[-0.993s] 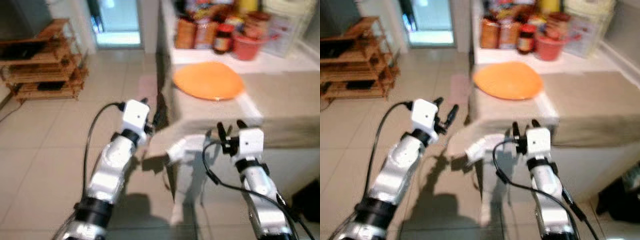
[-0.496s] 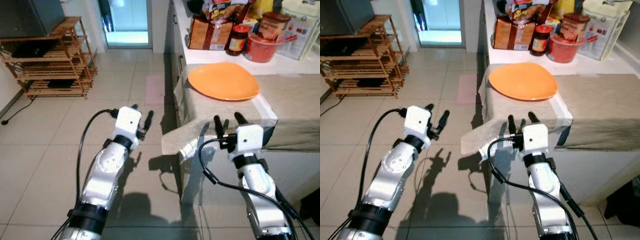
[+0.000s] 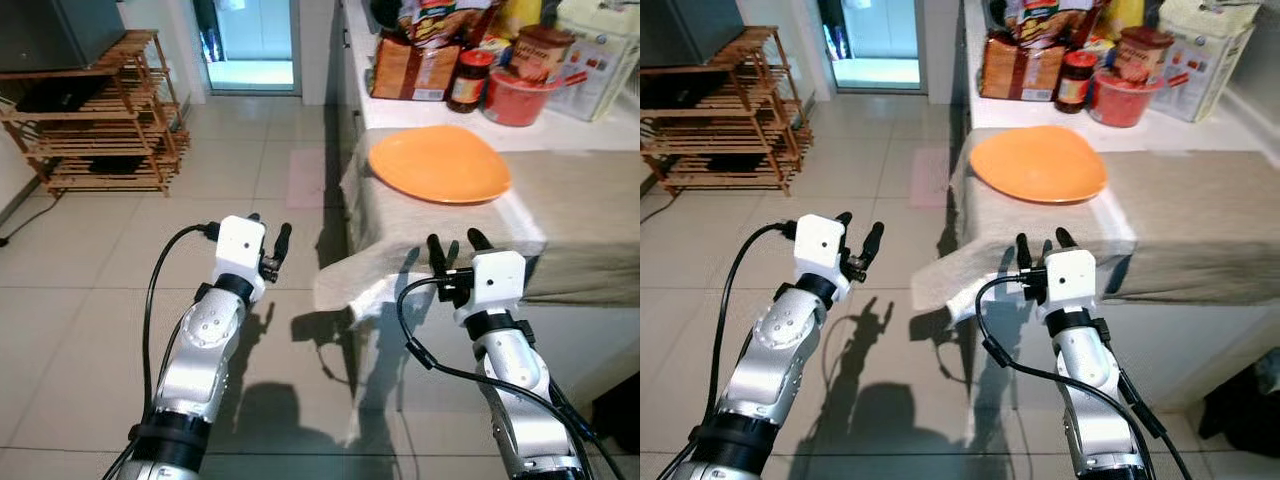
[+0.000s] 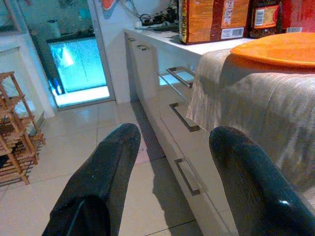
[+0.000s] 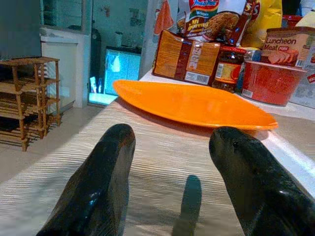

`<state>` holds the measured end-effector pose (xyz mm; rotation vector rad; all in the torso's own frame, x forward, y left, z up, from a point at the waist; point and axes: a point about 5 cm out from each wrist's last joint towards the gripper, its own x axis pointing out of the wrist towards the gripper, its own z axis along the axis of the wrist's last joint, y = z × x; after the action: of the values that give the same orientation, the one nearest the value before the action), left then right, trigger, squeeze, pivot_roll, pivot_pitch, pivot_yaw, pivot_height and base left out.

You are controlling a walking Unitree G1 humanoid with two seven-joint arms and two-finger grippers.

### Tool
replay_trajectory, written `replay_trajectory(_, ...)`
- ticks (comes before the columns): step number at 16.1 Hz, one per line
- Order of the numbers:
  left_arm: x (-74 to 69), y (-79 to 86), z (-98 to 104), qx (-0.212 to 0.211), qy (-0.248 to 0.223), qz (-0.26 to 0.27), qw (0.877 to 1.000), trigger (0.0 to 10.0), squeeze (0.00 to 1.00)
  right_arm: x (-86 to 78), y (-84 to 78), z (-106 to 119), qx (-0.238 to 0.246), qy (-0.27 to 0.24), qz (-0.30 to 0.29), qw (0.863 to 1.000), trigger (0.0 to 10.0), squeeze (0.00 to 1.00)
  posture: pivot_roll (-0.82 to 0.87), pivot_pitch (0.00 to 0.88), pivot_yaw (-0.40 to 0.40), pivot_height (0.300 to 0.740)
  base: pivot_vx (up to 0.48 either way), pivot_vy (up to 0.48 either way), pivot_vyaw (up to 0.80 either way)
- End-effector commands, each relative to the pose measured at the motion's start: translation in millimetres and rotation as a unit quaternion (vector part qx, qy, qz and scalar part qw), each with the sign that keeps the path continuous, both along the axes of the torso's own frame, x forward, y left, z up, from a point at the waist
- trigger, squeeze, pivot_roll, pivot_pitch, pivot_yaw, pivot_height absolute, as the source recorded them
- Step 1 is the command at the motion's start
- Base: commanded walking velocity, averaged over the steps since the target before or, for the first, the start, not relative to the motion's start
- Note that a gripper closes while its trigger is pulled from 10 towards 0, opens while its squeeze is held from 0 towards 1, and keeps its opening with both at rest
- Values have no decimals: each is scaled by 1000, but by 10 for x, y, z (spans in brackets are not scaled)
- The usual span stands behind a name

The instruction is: Setting the table

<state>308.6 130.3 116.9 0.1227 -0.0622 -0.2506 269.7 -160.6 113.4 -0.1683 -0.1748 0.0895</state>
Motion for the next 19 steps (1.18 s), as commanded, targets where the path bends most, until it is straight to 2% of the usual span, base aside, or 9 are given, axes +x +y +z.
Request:
replay_trajectory(1,-4,-35,27,-8,-3,2,1000,10000,0,-13,-39,3,-6,4,-3,1000,10000,0,-3,0,30,740,0,-439,0)
replay_trajectory(4,-12,-68,26,-5,-4,-3,1000,10000,0,-23,-38,-2,-12,7,-4,1000,10000,0,-5,0,32,740,160,-415,477)
replay_trajectory(14,45,-79,80,-1,-12,-2,1000,10000,0,-33,-25,-26,-6,13,1,1000,10000,0,-10,0,31,740,351,-315,0)
replay_trajectory(18,76,-57,82,7,-8,1,1000,10000,0,-48,-18,-41,-6,15,2,1000,10000,0,-10,0,33,740,0,0,0)
replay_trajectory(19,71,-73,103,5,-14,-12,1000,10000,0,-50,-14,-47,-6,16,2,1000,10000,0,-10,0,33,740,0,0,0)
